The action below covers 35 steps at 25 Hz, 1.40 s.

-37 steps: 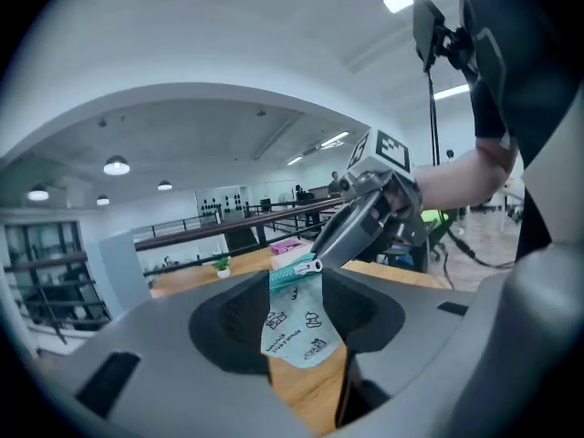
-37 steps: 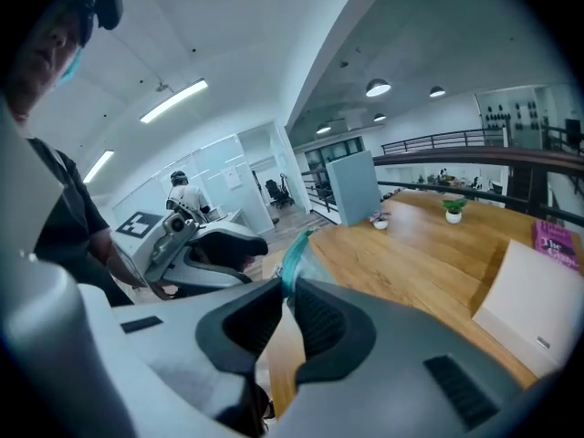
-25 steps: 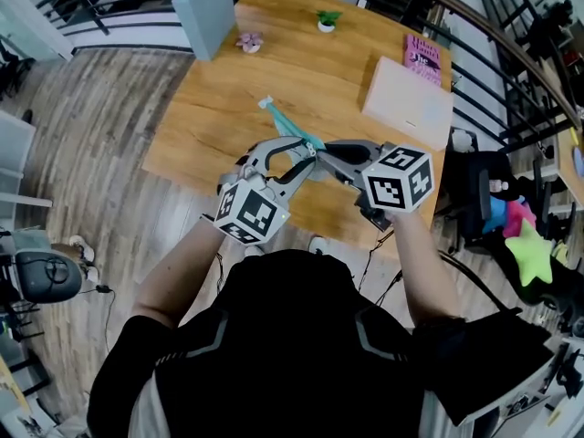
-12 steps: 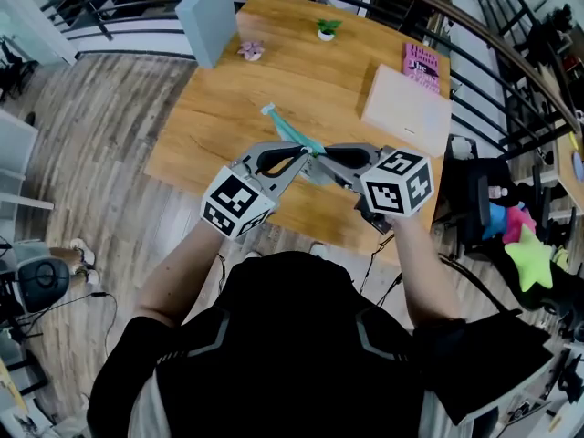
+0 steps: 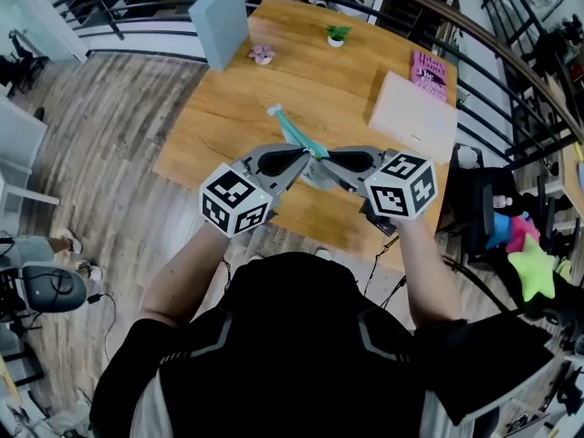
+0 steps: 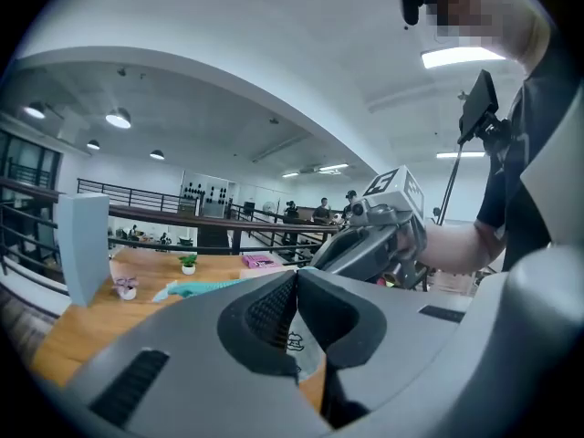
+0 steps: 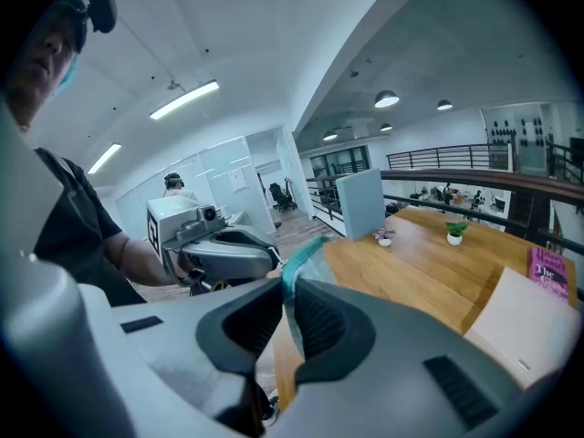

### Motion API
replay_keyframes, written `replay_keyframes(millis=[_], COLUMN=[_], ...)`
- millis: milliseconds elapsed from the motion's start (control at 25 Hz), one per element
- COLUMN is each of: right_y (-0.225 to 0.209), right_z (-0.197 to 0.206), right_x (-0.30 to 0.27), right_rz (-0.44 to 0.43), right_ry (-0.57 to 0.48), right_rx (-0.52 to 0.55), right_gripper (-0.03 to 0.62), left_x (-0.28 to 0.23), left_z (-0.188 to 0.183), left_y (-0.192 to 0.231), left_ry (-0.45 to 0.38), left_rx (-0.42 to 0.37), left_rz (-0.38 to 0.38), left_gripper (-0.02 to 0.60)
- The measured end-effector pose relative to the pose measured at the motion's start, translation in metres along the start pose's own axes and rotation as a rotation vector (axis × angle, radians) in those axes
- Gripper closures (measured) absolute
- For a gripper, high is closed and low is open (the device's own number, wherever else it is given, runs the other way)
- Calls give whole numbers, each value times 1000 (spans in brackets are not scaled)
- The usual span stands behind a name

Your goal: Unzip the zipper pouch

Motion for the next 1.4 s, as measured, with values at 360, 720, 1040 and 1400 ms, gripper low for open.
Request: replay_keyframes(millis=[360, 720, 1040, 1400], right_y=[3, -2, 0, -6], right_z=[-4, -6, -10, -4], right_x=[-5, -2, -3, 7], right_rz=[-11, -20, -32, -3], right_ry=[13, 10, 6, -3], right_rx=[6, 13, 26, 7], right_gripper=[545, 545, 545, 545], left_x=[20, 34, 48, 60], left_z=[-3, -5, -8, -8], left_y=[17, 41, 53, 69], left_ry=[-6, -8, -10, -23], left_rx=[38, 51, 56, 102], left_rz=[-52, -151, -202, -261], left_gripper=[552, 552, 552, 552])
Point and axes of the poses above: the fingertips, and each gripper's own axes: x backward along the fingers, y to its left, z out of its underside, the point moved 3 cm from there along x, backward along the fingers, and after that the axes turned 2 degrees about -z, right-handed, at the moved point
